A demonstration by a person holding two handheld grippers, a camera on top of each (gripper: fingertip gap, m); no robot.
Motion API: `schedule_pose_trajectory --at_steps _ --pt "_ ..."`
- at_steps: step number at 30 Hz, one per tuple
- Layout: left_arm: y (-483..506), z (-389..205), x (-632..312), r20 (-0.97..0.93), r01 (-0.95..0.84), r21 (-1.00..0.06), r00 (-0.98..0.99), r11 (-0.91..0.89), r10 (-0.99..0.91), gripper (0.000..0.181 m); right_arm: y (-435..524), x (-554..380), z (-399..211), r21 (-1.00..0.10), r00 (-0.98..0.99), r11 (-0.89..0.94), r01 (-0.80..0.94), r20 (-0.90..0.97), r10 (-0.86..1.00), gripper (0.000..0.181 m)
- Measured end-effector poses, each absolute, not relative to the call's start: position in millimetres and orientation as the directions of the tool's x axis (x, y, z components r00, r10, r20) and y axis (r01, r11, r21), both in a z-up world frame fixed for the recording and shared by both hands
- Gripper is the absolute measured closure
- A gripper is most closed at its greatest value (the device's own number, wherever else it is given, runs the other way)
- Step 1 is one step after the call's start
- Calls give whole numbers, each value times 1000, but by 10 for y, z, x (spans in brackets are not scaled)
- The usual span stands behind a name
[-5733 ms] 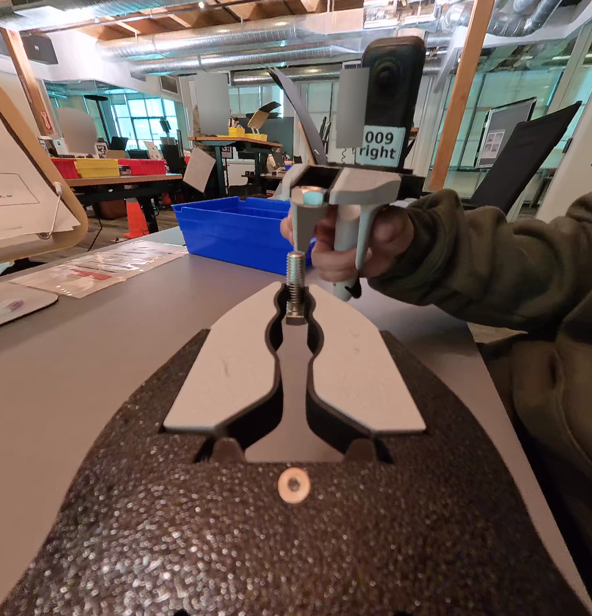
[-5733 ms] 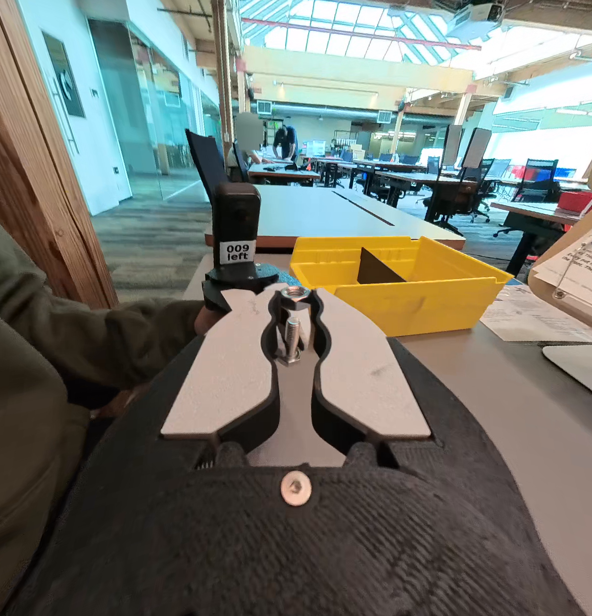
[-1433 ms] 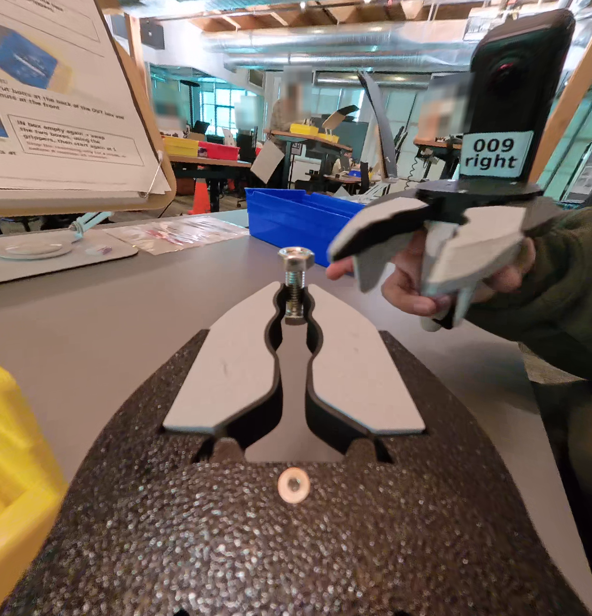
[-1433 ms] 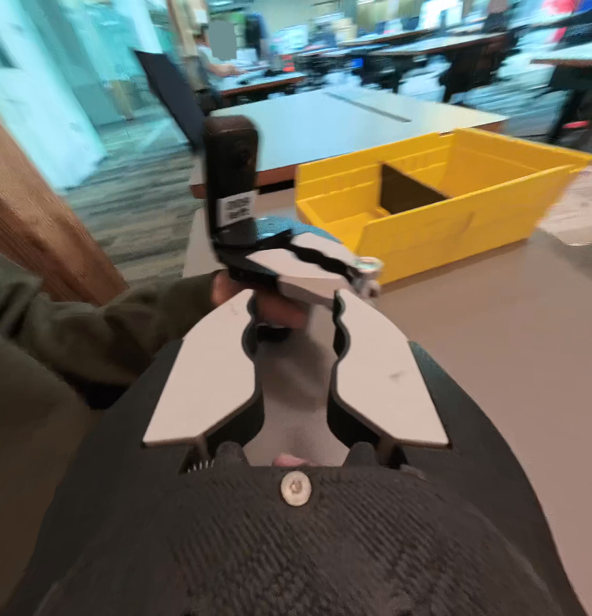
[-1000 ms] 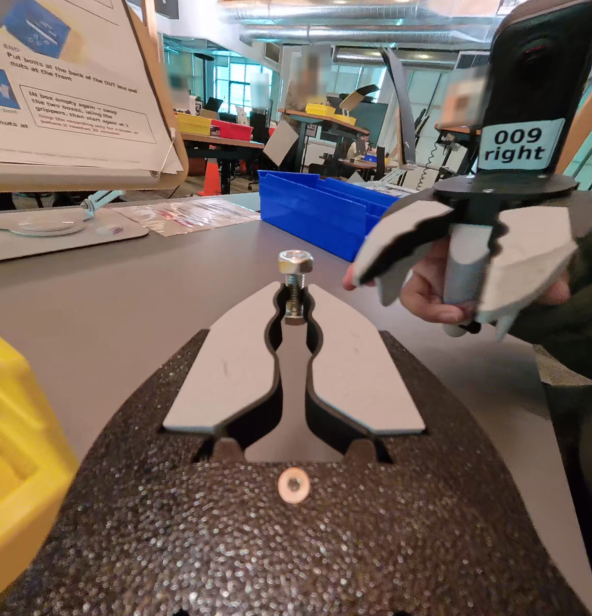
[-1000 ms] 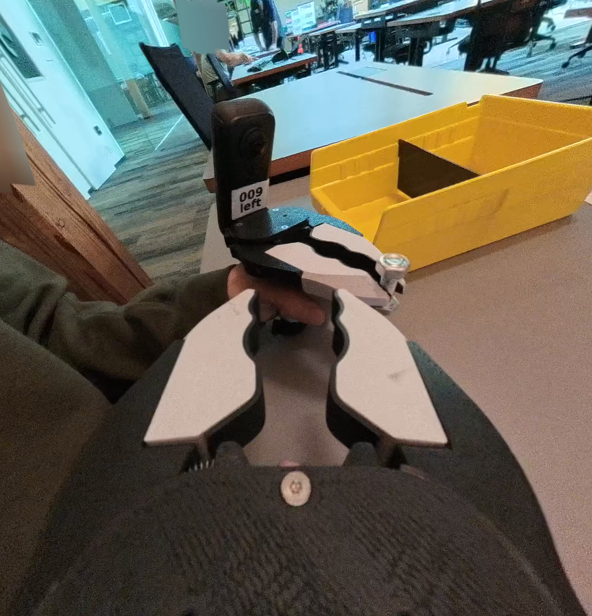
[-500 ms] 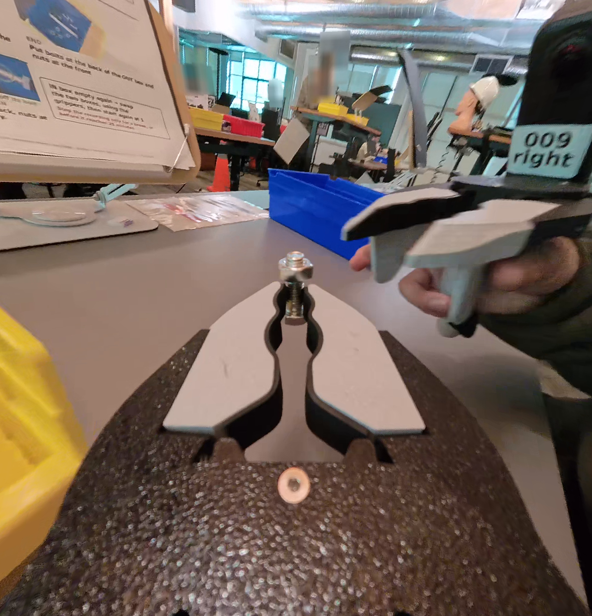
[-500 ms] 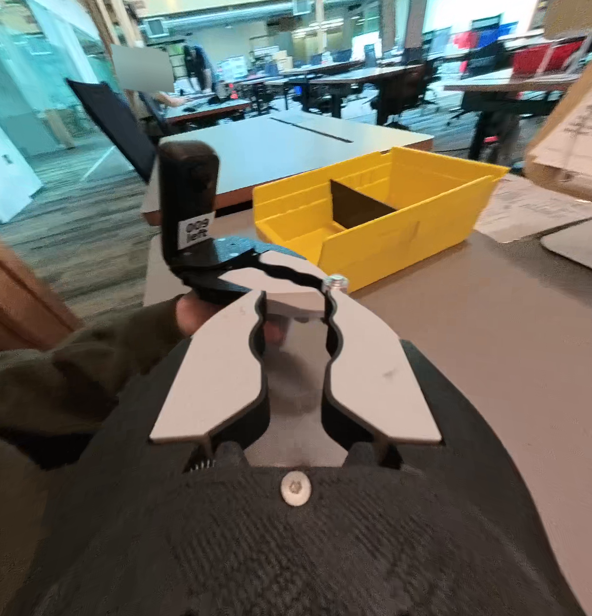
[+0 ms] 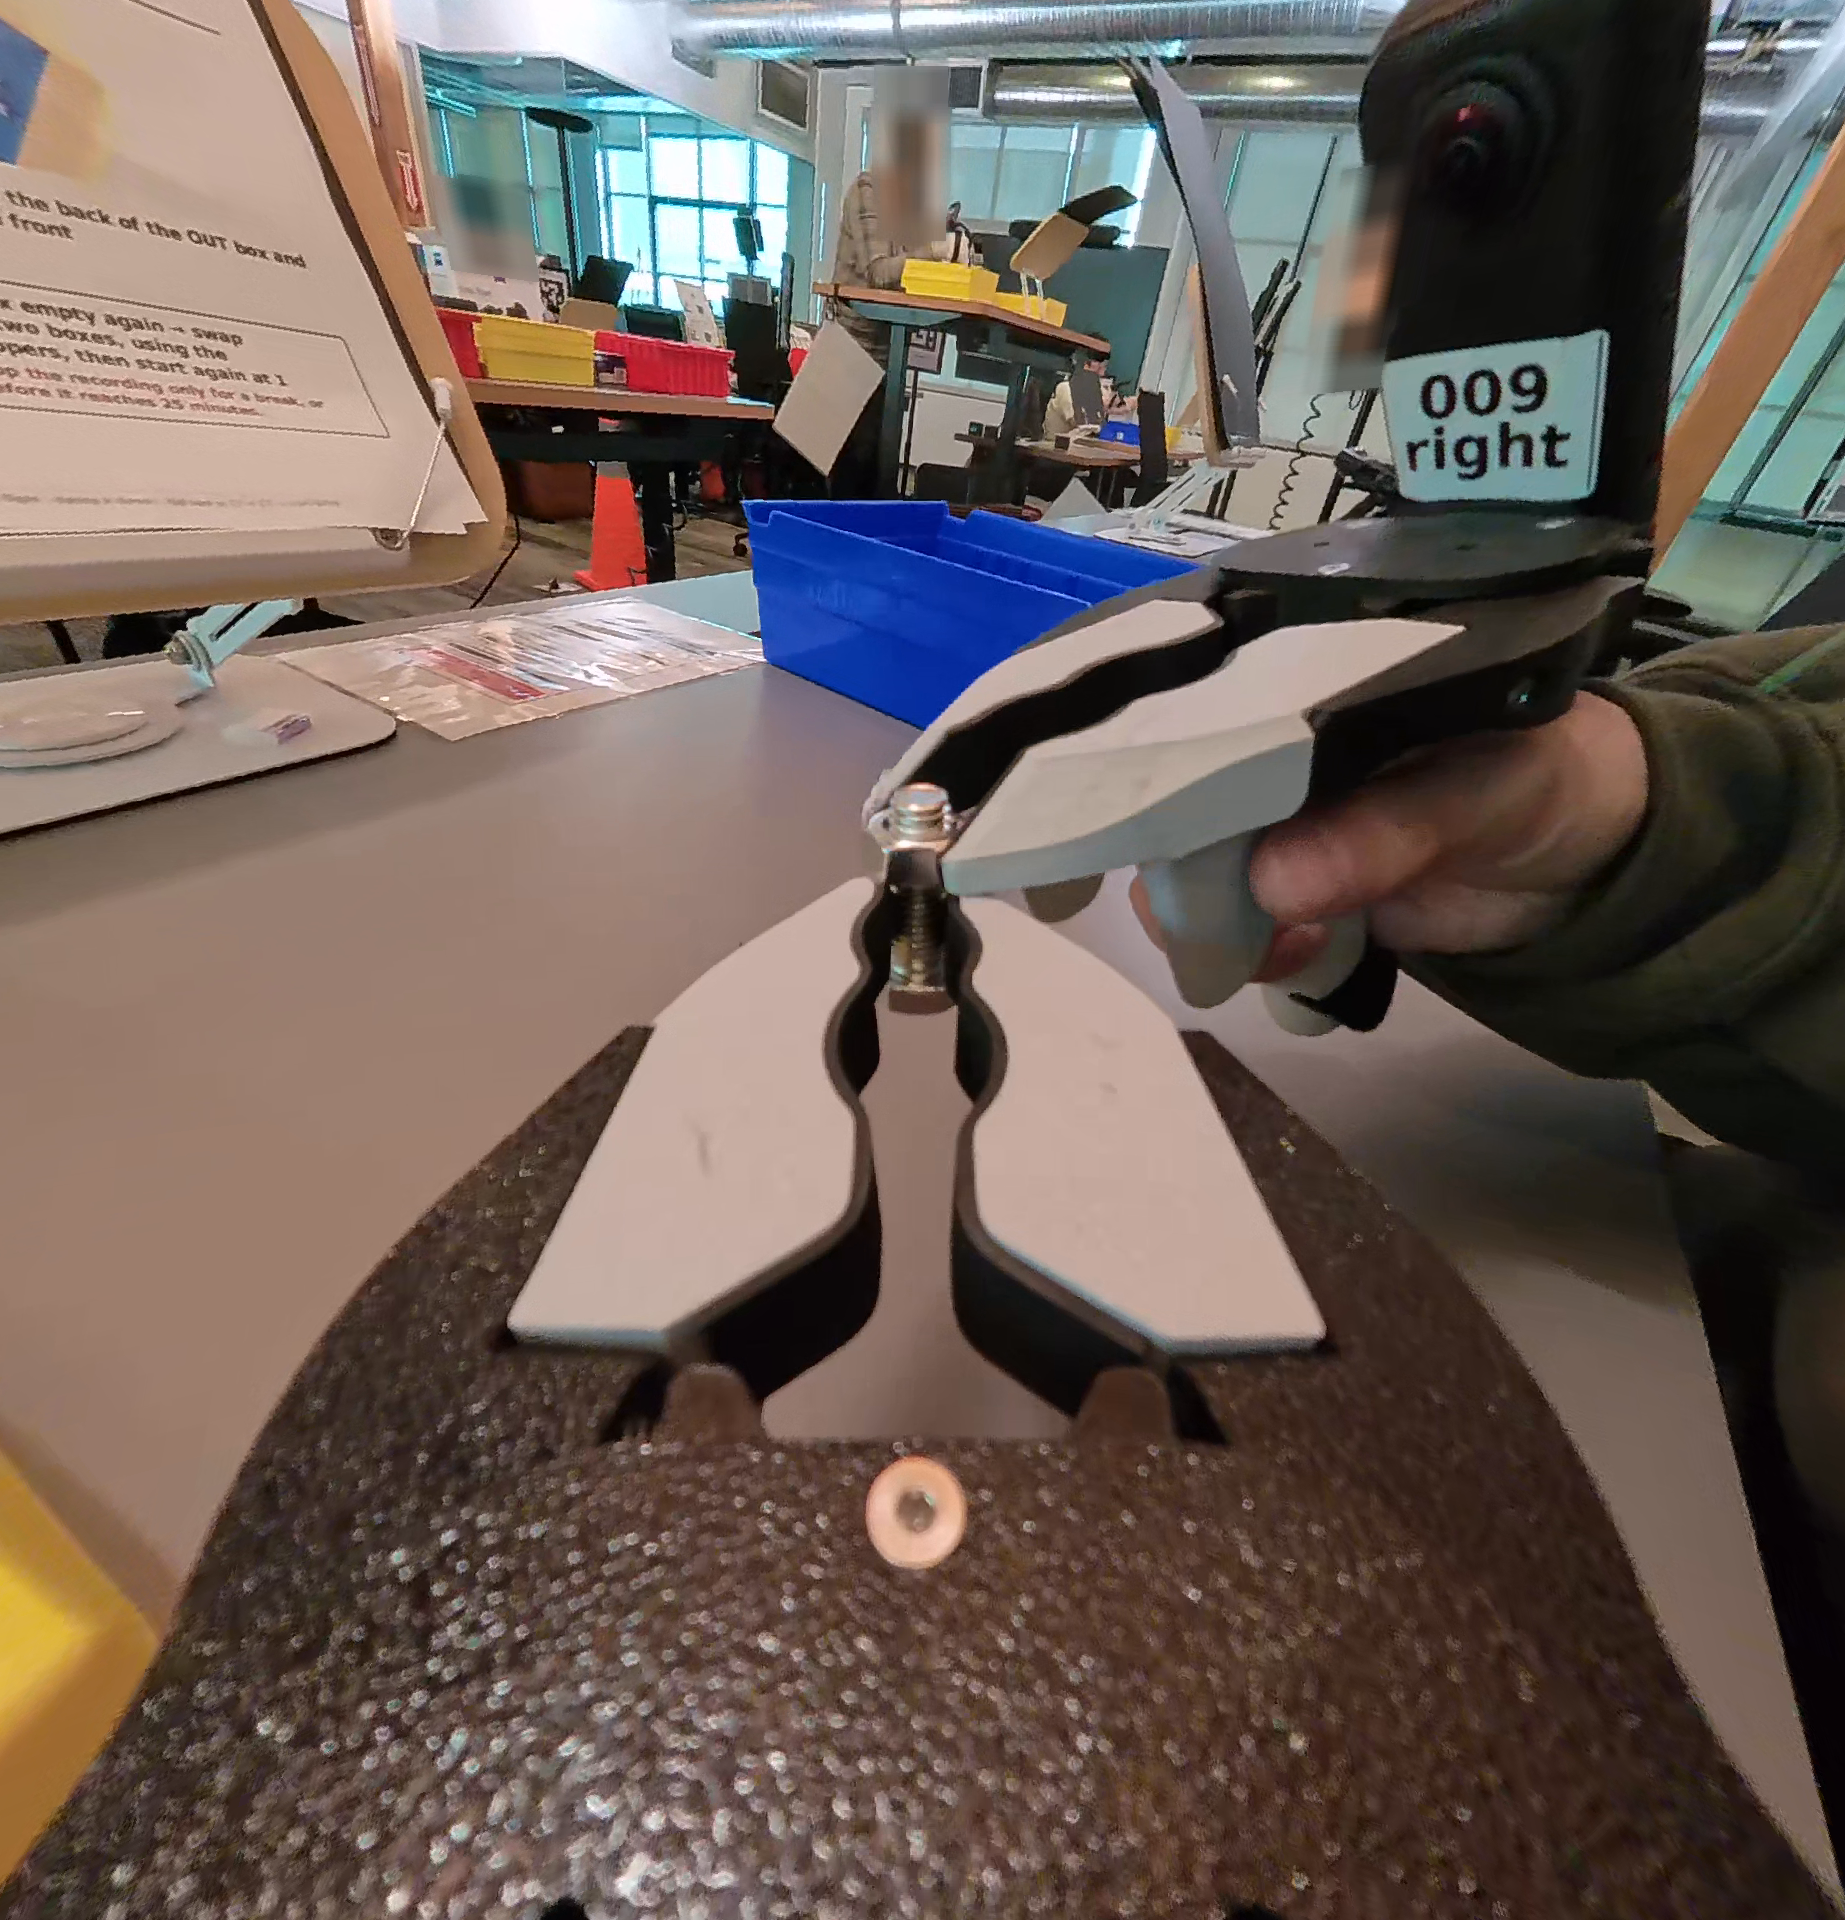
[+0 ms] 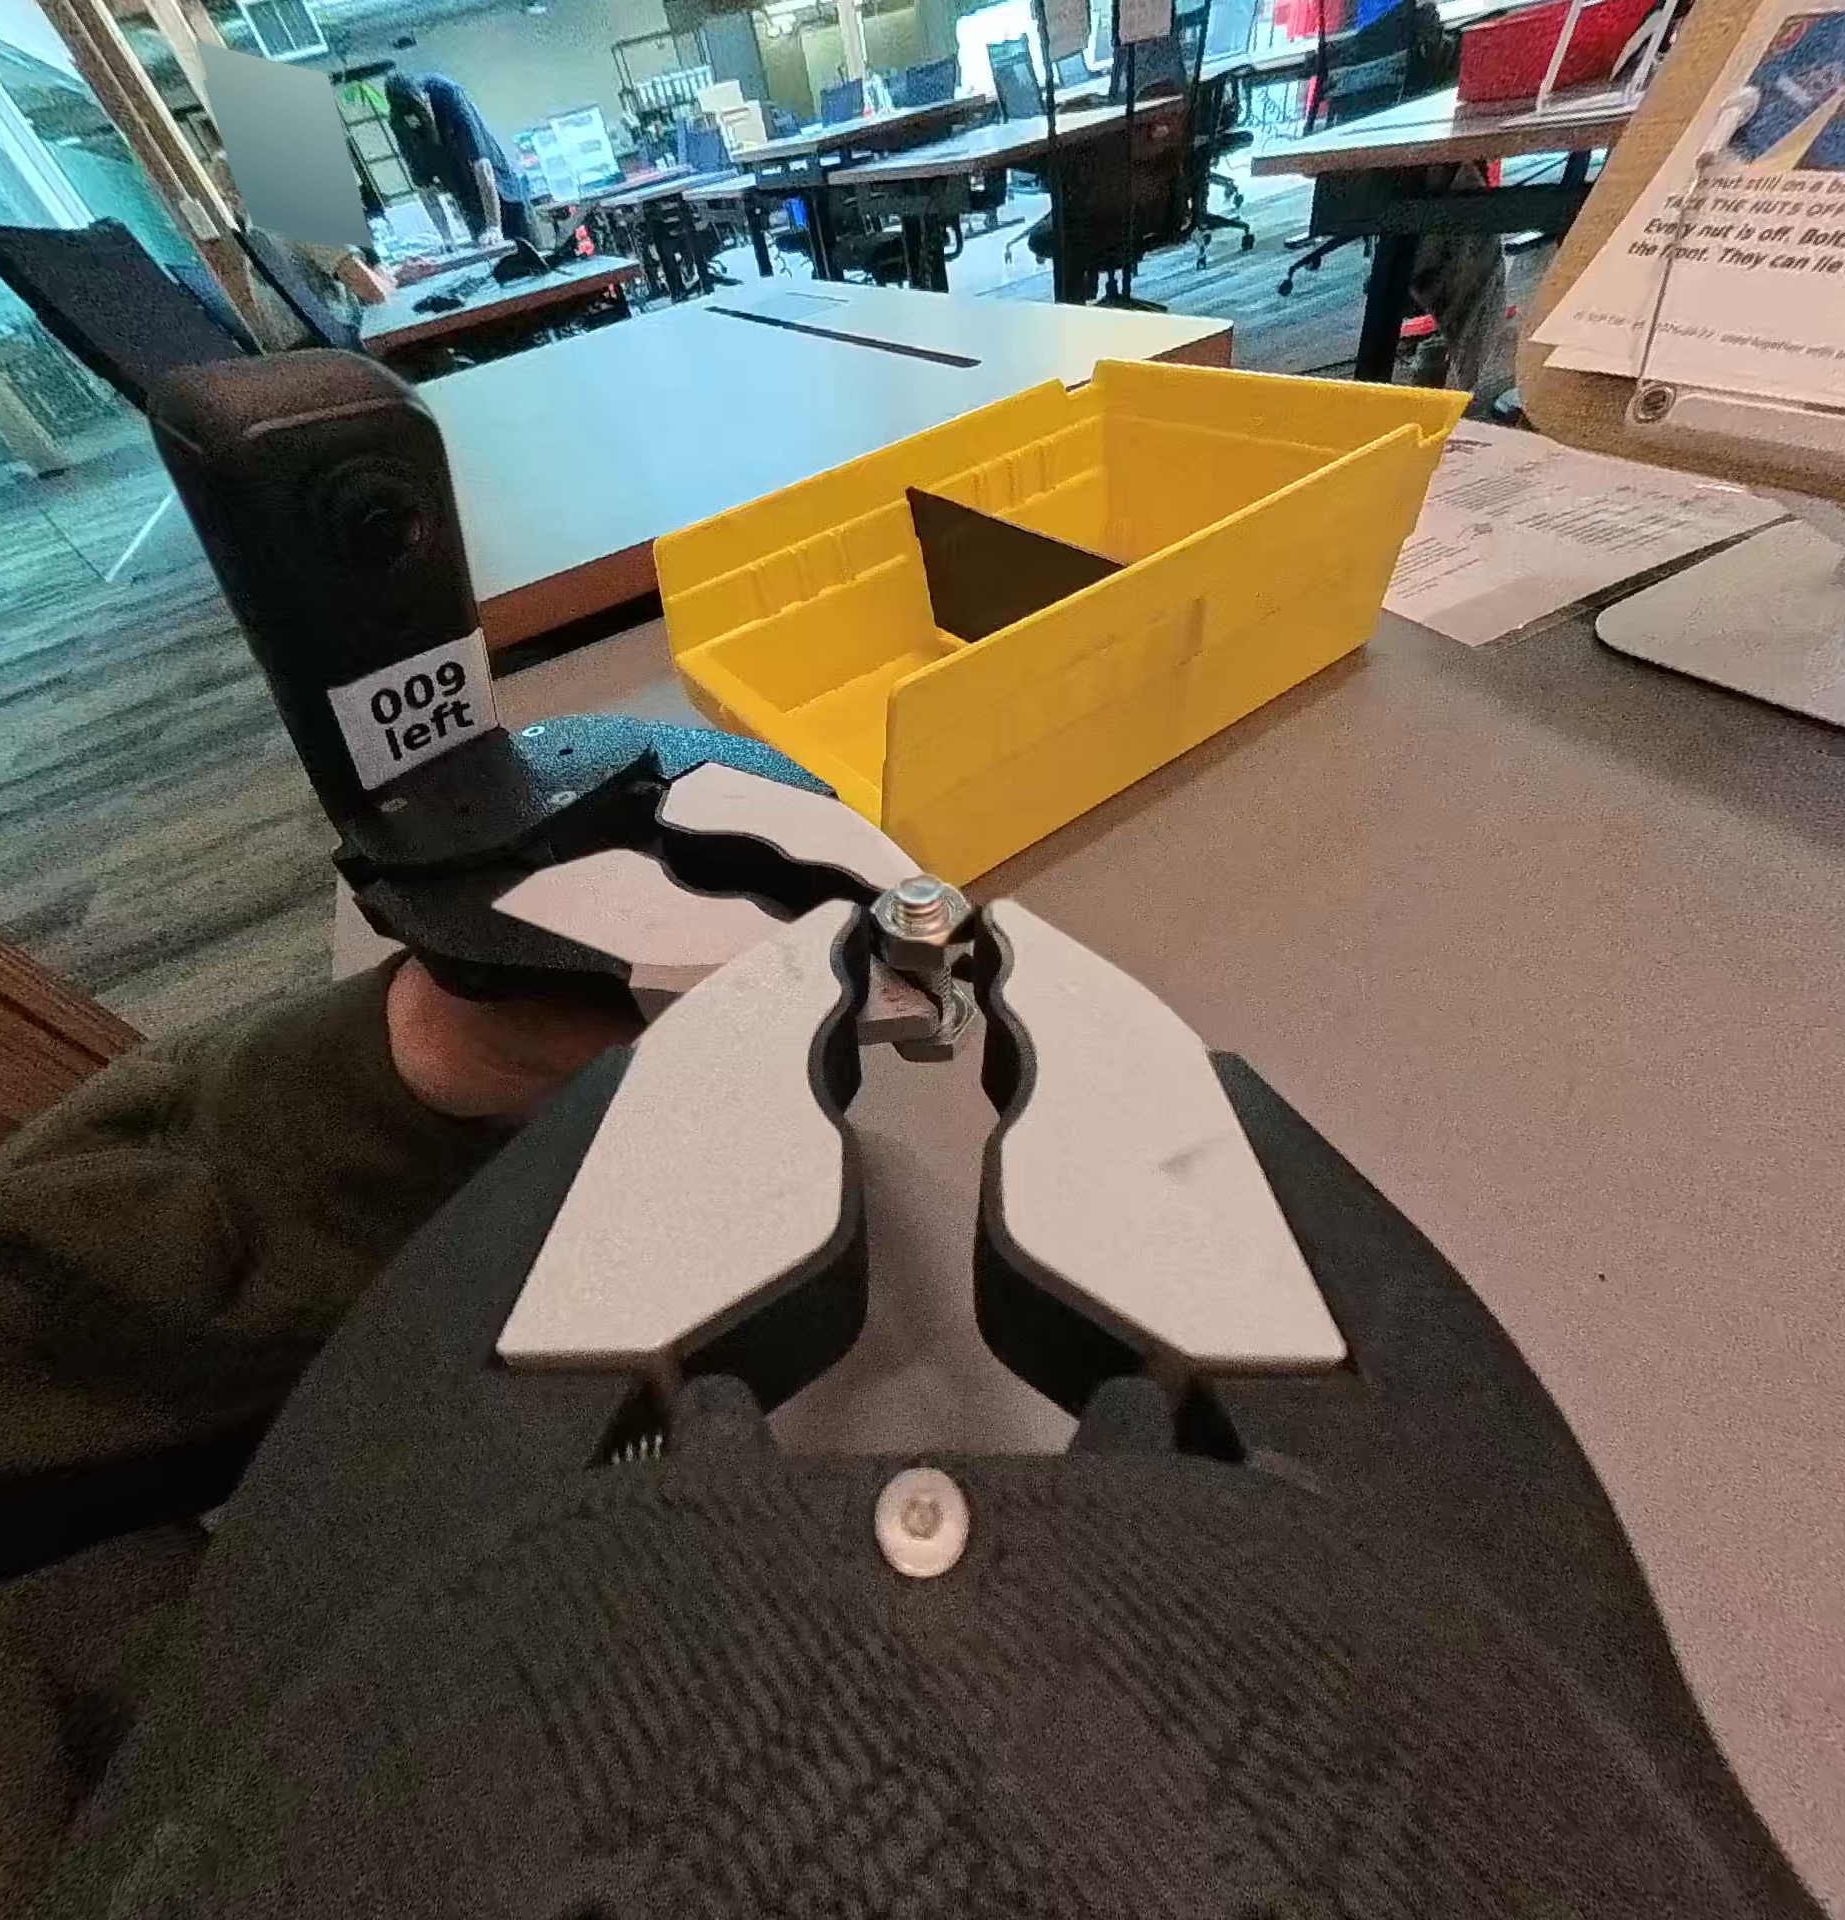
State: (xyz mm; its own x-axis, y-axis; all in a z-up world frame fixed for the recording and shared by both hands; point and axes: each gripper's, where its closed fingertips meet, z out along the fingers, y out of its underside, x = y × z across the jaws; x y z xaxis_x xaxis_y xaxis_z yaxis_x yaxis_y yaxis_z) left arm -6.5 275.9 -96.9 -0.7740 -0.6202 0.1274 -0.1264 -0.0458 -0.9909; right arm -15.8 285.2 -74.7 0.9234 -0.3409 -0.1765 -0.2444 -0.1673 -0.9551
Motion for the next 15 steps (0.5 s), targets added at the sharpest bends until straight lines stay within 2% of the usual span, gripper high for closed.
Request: schedule_pose_trajectory --at_steps 5,7,9,12,15 --pt "2741 -921 -57 140 -120 -990 -774 -73 -617 170 2820 -148 -727 -959 929 -164 -230 -166 -331 163" --pt "2773 -905 -20 141 -119 -990 -750 -77 -647 147 2741 -94 -694 -965 922 -175 -194 -119 -368 163" --pt "2793 -890 -30 125 -108 -992 -748 -65 -652 146 2533 72 -594 -970 891 -210 -122 -14 -454 163" --pt "2777 -848 -73 127 -102 -992 -769 -76 -627 155 1806 498 -382 -942 734 -330 -64 179 -655 163" --pt "2713 -857 -86 148 -122 -989 -782 -84 -605 155 782 921 -256 -866 497 -485 -119 371 -784 162"
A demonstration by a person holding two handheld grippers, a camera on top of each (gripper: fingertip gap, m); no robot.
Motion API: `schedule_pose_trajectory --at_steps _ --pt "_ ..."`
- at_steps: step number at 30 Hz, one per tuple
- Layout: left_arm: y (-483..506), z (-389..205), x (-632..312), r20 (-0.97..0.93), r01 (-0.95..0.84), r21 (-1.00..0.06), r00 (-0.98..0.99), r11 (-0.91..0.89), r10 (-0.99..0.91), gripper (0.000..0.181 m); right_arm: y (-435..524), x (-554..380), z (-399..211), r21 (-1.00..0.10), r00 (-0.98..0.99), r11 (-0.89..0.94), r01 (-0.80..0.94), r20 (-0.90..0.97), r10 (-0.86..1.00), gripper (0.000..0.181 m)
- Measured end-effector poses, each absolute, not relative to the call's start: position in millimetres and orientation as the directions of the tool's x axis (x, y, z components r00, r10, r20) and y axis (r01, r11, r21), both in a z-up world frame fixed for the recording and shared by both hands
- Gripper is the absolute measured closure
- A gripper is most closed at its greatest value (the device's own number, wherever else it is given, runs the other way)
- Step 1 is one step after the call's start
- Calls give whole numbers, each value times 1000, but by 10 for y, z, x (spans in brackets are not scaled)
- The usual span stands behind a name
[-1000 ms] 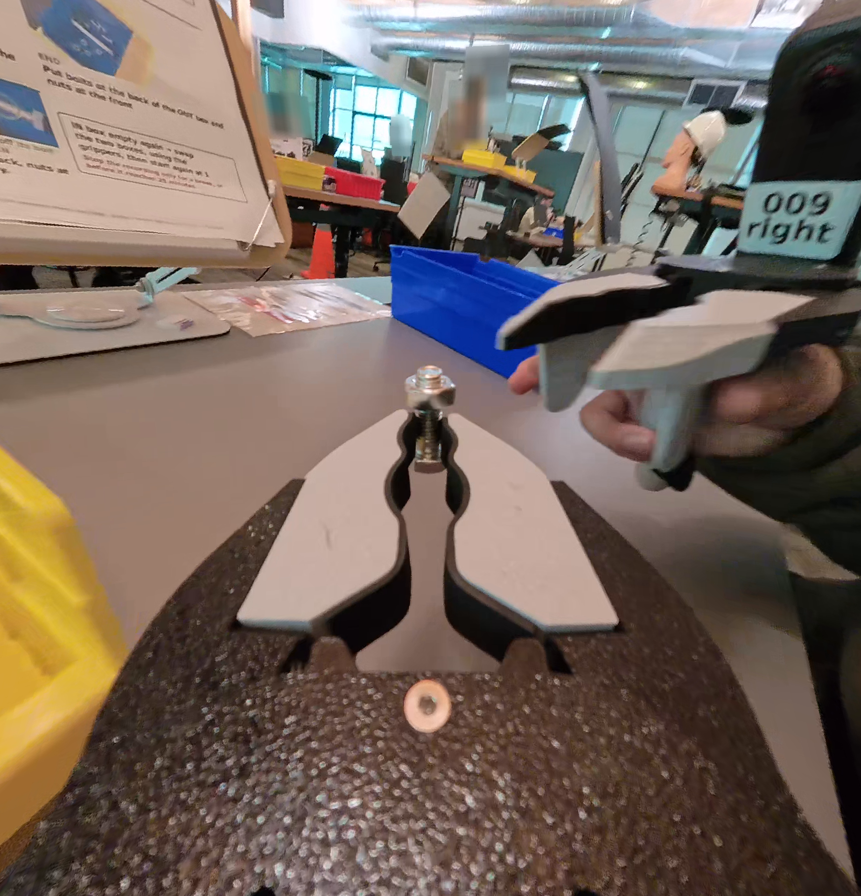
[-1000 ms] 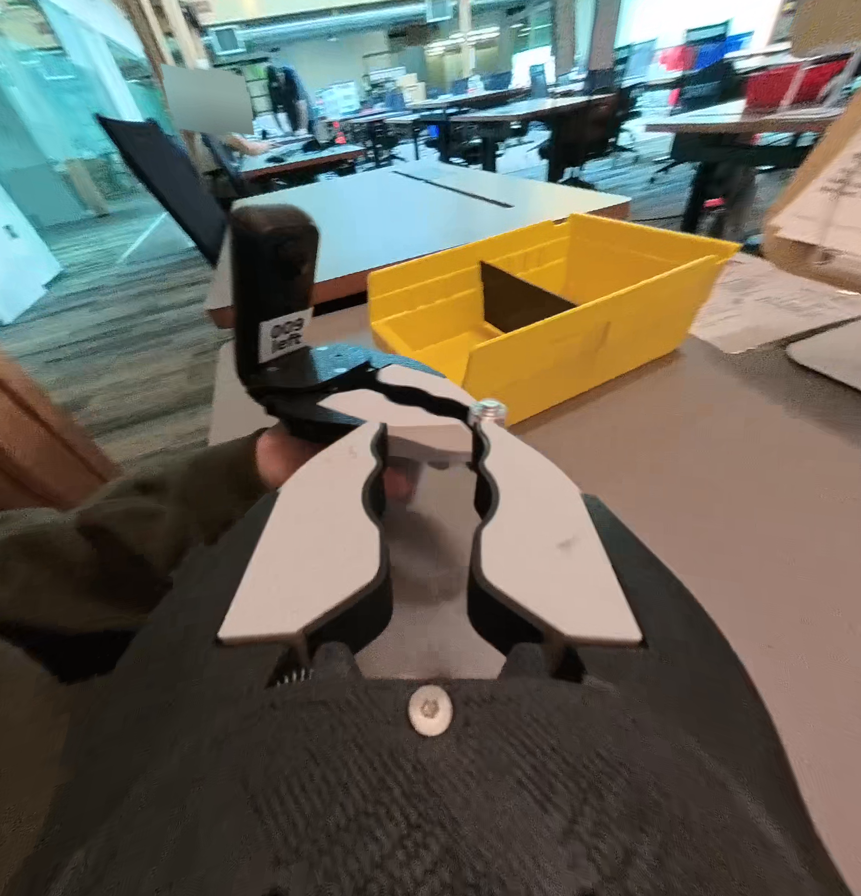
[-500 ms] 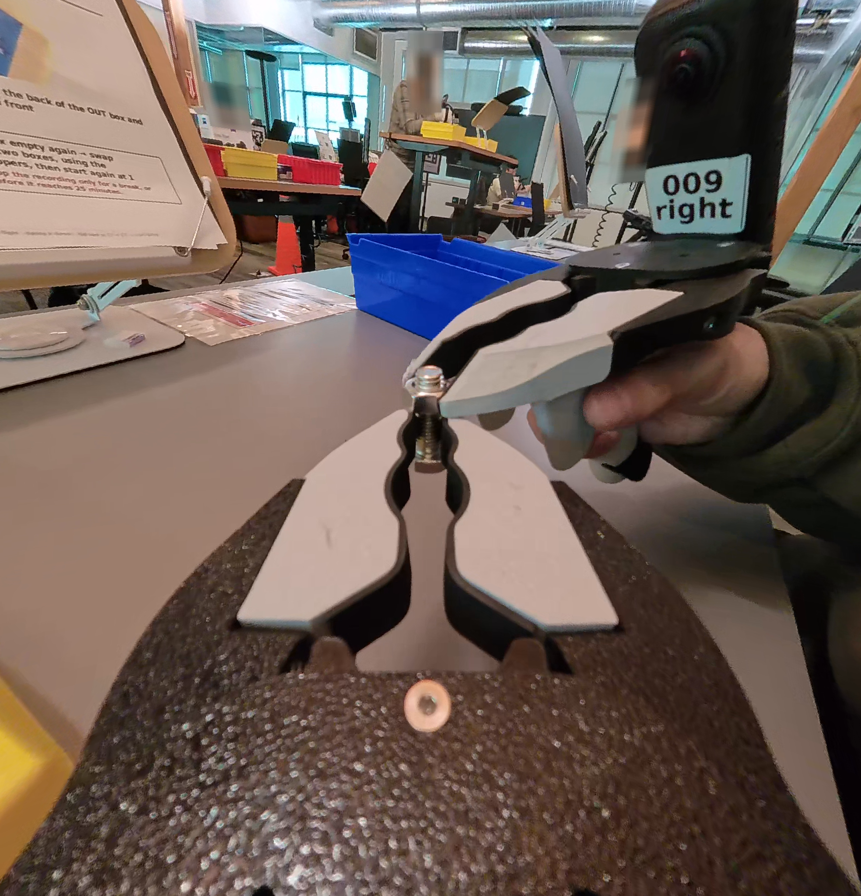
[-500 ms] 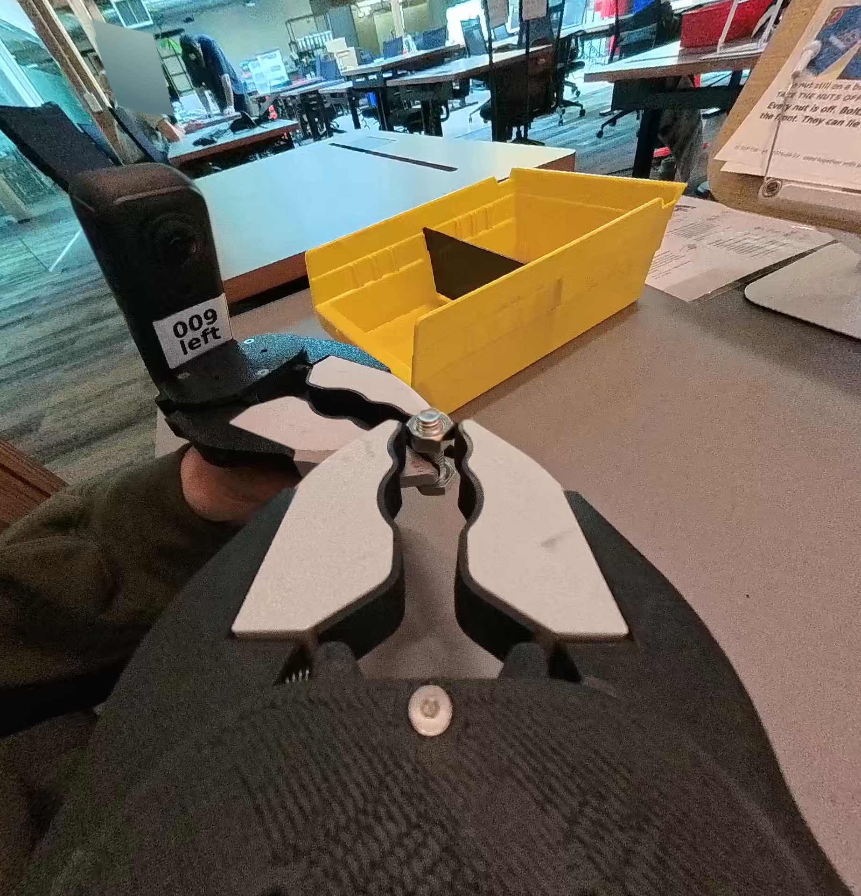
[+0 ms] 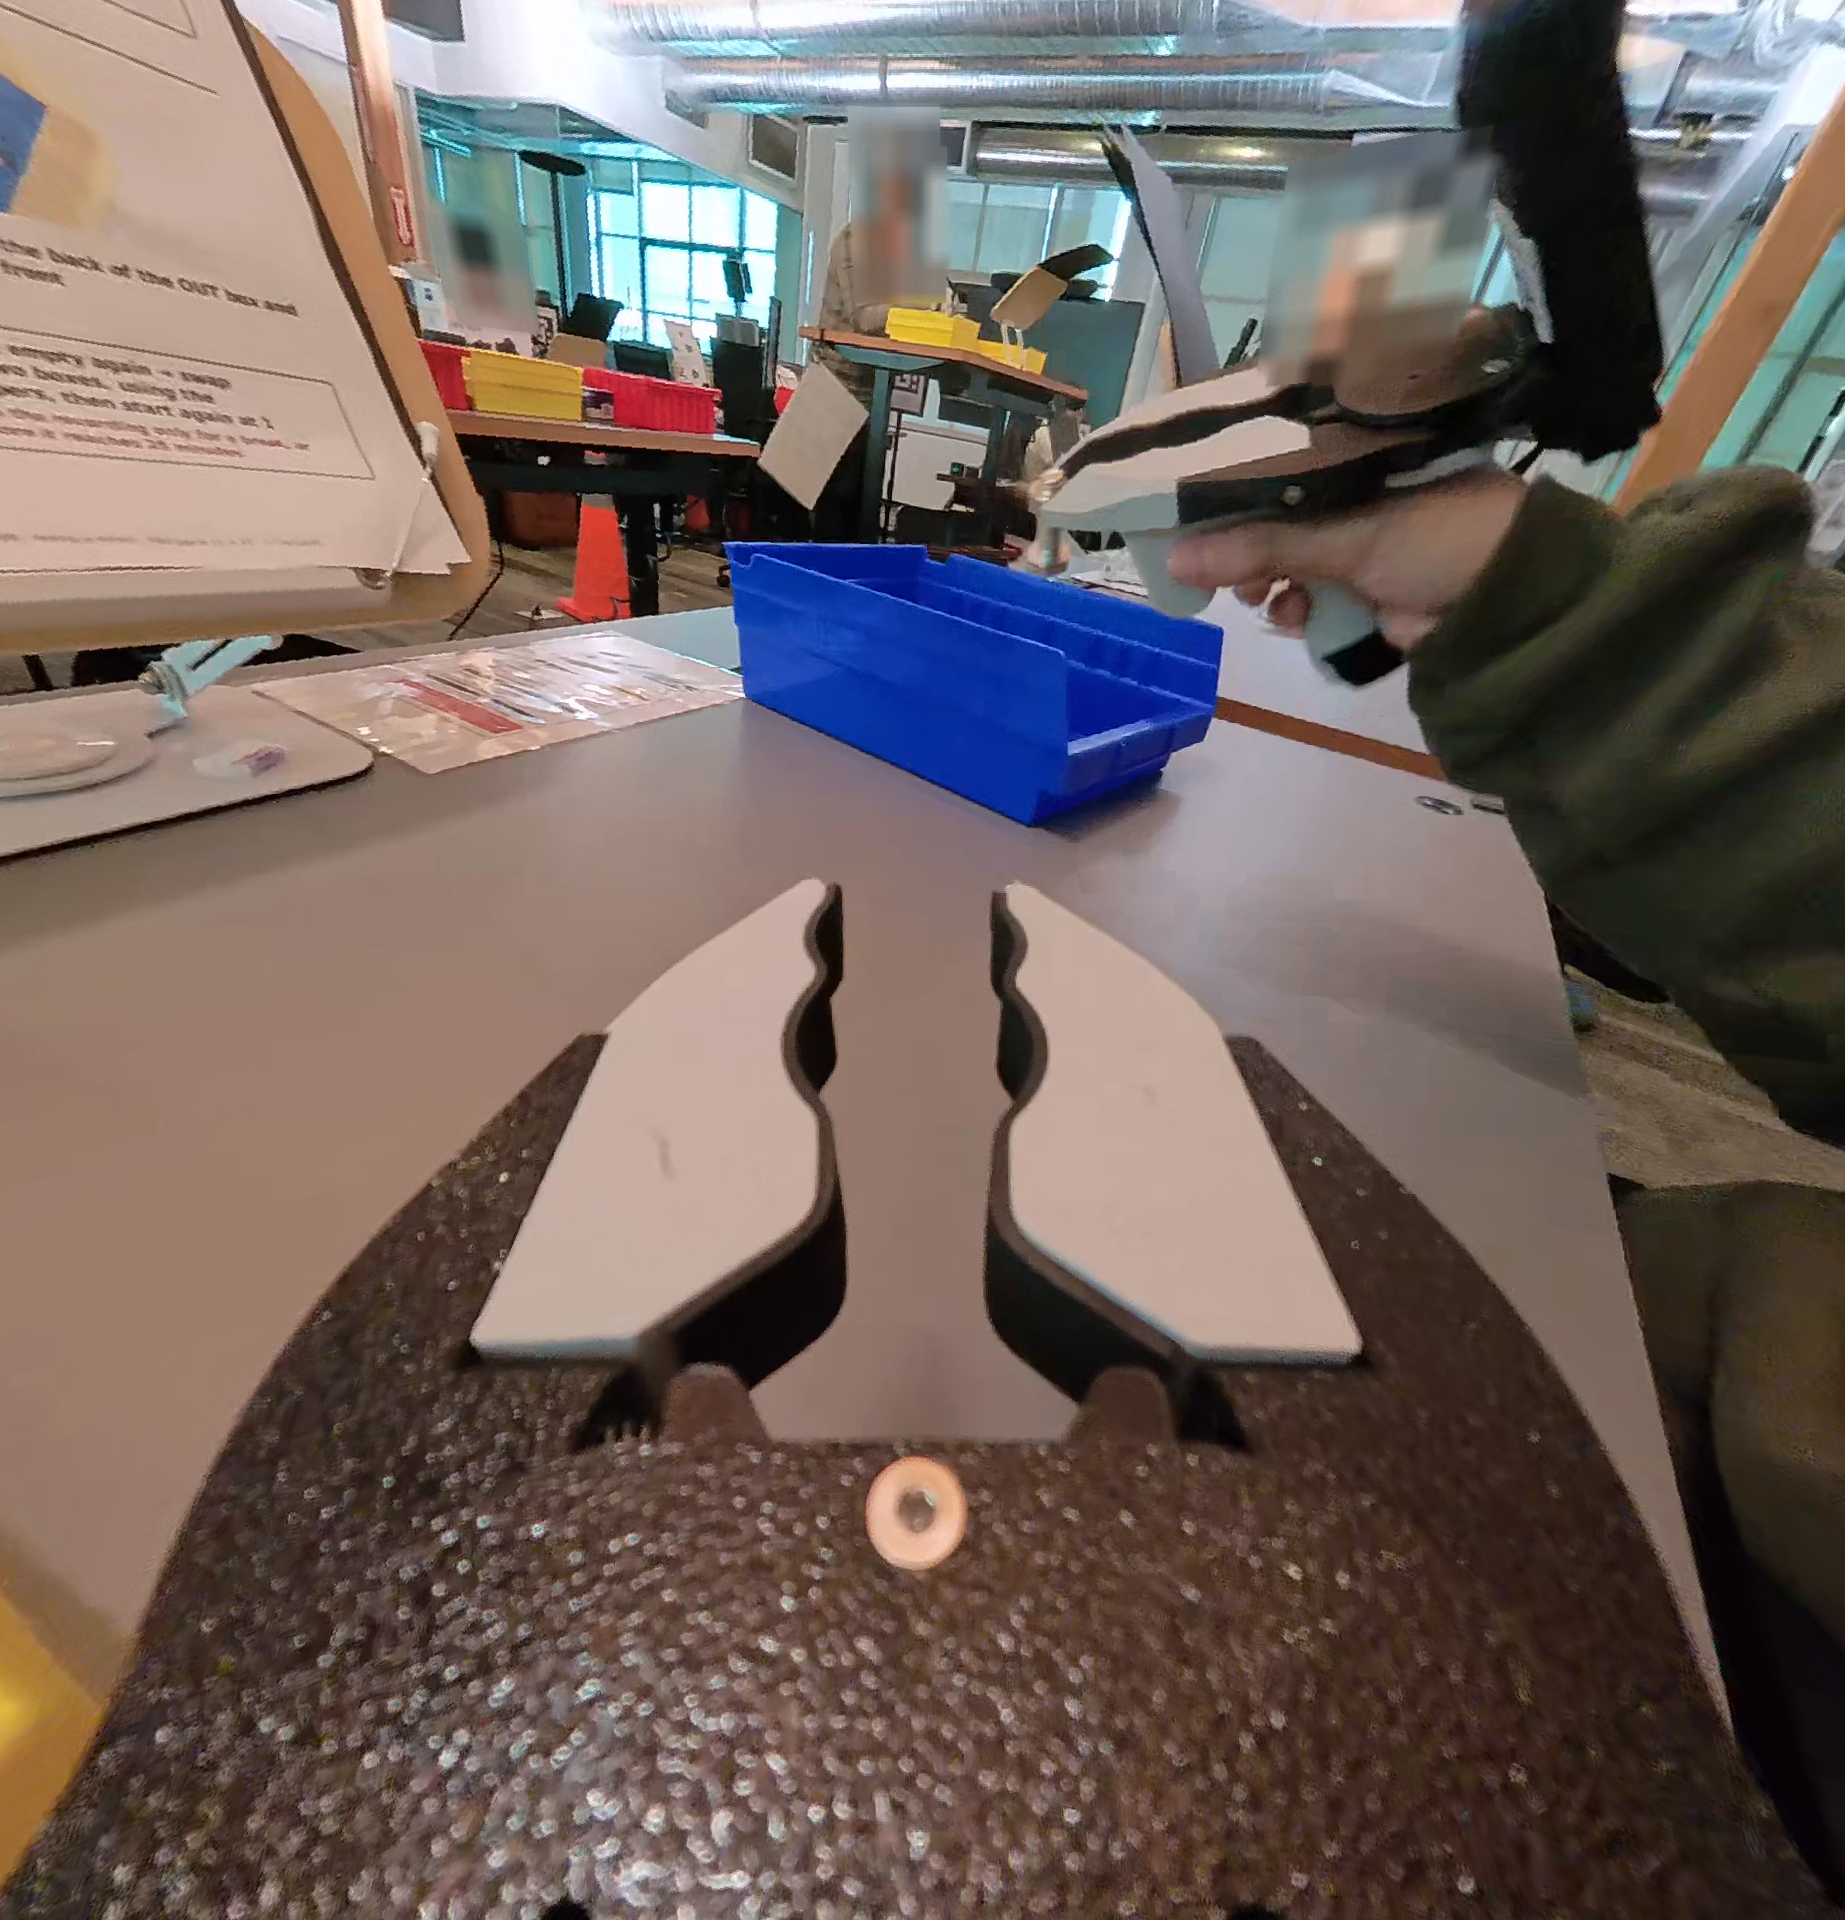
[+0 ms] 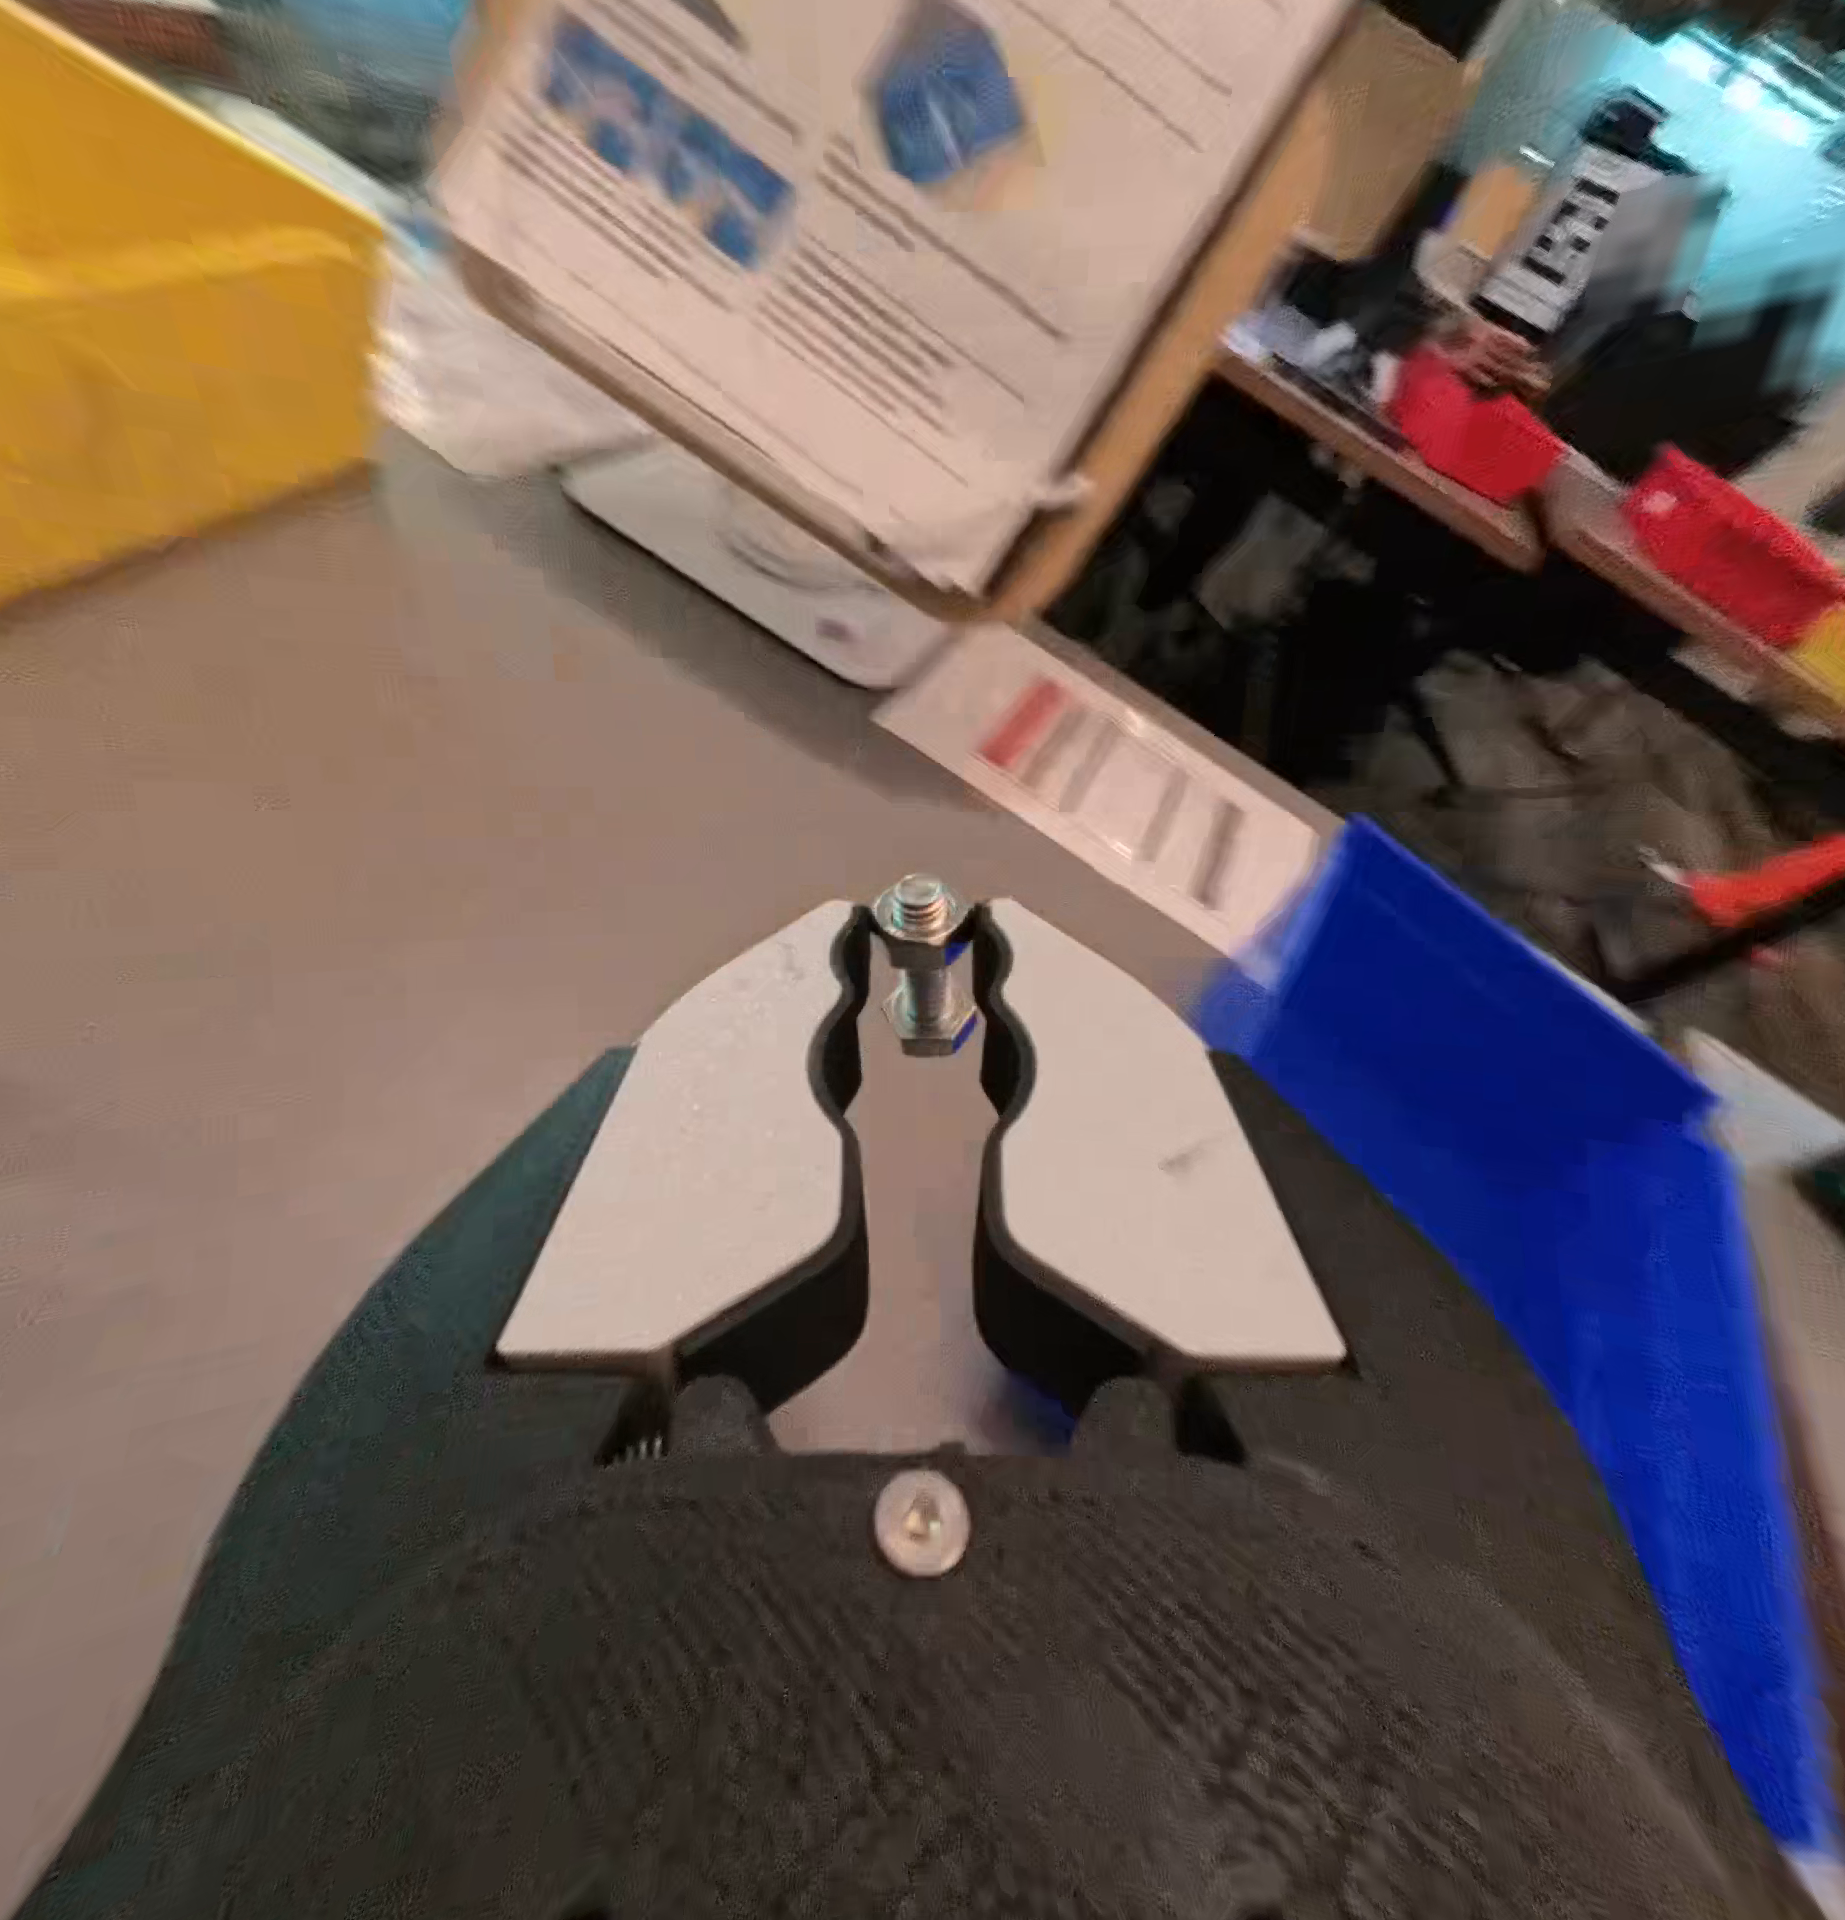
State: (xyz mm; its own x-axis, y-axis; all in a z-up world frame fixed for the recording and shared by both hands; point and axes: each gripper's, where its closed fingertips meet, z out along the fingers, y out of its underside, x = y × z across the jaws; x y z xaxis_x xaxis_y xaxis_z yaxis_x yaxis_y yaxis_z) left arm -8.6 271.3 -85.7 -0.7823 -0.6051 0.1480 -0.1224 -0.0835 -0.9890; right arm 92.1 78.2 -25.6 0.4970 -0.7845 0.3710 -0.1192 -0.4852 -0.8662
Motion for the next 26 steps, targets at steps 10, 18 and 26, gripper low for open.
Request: schedule_pose_trajectory --at_steps 10,18,26 --pt "2288 -954 -87 210 -281 -960 -745 12 -633 158 -1126 1593 -1079 -500 399 -733 -460 621 -675 161" --pt "1292 -850 278 138 -282 -948 -782 147 -608 139 -1294 1105 -1062 -828 288 -373 -418 269 -919 122" --pt "-71 -685 1507 79 -351 -856 -814 379 -575 108 -1387 483 -1337 -906 255 -241 -348 156 -954 115"
